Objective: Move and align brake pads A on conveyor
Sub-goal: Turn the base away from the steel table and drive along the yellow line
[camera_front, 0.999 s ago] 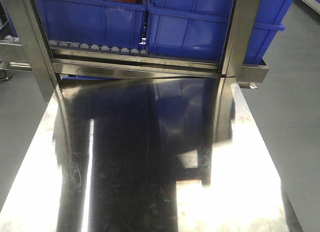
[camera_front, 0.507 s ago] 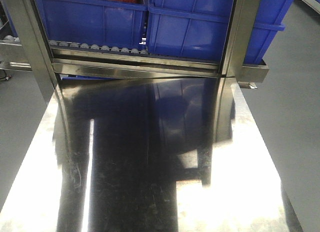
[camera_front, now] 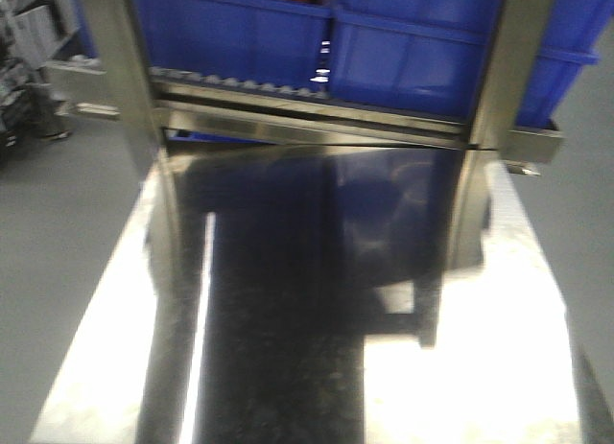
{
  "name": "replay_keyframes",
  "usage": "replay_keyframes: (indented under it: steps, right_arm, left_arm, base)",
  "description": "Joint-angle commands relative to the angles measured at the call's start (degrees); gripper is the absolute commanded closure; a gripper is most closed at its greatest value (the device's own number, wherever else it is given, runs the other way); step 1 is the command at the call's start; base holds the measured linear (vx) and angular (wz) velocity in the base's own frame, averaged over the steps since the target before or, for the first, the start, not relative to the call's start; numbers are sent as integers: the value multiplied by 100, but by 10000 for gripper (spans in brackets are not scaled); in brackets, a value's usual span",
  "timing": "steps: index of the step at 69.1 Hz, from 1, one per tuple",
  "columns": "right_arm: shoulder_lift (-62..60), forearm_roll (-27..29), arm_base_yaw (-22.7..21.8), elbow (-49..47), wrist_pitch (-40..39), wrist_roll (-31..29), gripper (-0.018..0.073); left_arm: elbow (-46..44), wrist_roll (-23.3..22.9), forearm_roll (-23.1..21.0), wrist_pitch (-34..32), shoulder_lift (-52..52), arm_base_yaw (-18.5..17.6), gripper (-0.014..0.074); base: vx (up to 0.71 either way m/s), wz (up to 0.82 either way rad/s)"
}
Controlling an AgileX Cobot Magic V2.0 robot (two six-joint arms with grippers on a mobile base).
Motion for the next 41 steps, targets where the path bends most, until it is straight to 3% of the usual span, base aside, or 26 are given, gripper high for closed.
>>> replay_keyframes:
  steps: [1, 41]
  right_arm:
    - [52, 29, -33, -150, -577, -63, 561]
    - [52, 22, -34, -150, -576, -63, 561]
  left_arm:
    - [-143, -8, 66, -535, 81, -17, 602]
    - [-143, -8, 49, -534, 81, -17, 602]
  base:
    - [-14, 57]
    - [-22, 84]
